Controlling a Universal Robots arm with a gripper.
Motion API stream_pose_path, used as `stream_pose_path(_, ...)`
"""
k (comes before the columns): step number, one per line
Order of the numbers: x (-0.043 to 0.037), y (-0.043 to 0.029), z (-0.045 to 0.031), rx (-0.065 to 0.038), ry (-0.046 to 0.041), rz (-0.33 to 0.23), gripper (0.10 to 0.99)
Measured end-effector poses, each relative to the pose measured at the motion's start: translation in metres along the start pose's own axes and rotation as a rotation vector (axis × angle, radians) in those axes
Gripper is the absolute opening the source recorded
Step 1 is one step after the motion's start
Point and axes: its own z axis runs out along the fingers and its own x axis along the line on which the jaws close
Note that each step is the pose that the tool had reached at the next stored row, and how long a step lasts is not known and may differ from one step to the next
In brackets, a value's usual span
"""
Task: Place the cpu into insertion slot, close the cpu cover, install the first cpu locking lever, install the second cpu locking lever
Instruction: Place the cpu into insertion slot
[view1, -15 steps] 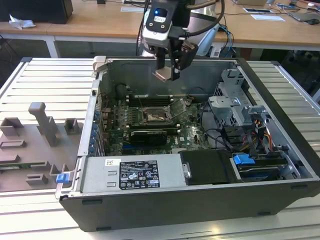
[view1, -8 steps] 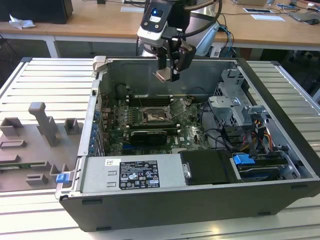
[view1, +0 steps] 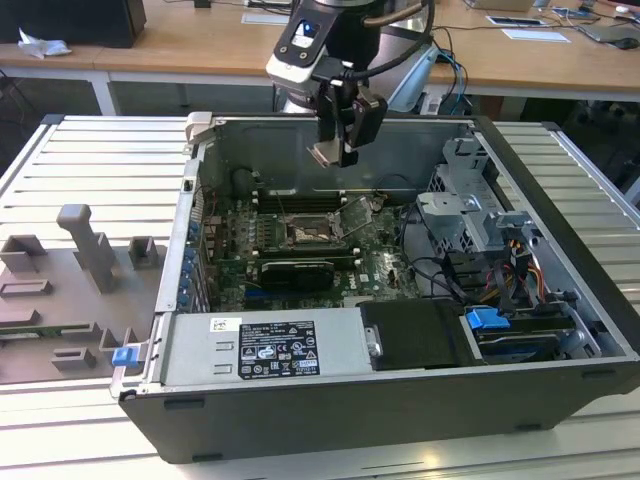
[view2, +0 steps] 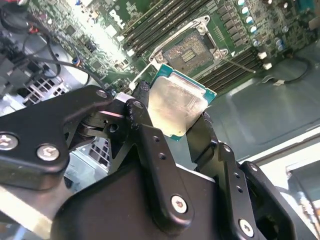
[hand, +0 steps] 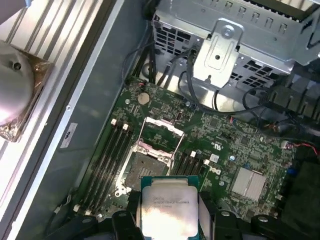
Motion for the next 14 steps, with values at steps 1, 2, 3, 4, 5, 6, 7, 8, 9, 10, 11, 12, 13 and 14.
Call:
stream_pose_path(1, 0.0000, -0.0001, 0.0015, -0.001, -0.0031, 0.037, 0.541)
stream_pose_path(2, -0.0001, -0.0002, 0.0026, -0.001, -0.0053, 0.061, 0.541)
stream_pose_path(3, -0.0001, -0.0004, 0.0039, -0.002, -0.0077, 0.088, 0.541)
stream_pose_path(4, -0.0001, -0.0004, 0.0048, -0.002, -0.0092, 0.105, 0.541)
stream_pose_path(5, -0.0001, -0.0005, 0.0054, -0.002, -0.0103, 0.118, 0.541)
stream_pose_path(6, -0.0001, -0.0005, 0.0062, -0.002, -0.0115, 0.132, 0.541)
stream_pose_path(7, -0.0001, -0.0006, 0.0069, -0.003, -0.0123, 0.142, 0.541)
stream_pose_path(8, -0.0002, -0.0007, 0.0077, -0.003, -0.0128, 0.148, 0.541)
stream_pose_path(9, -0.0001, -0.0010, 0.0090, -0.003, -0.0130, 0.151, 0.541)
stream_pose_path(10, 0.0001, -0.0017, 0.0112, -0.003, -0.0131, 0.151, 0.541)
stream_pose_path(11, 0.0003, -0.0026, 0.0137, -0.003, -0.0131, 0.151, 0.541)
stream_pose_path(12, 0.0004, -0.0031, 0.0155, -0.003, -0.0131, 0.151, 0.541)
stream_pose_path(13, 0.0004, -0.0034, 0.0169, -0.003, -0.0132, 0.150, 0.541)
stream_pose_path(14, 0.0006, -0.0043, 0.0188, -0.003, -0.0132, 0.151, 0.541)
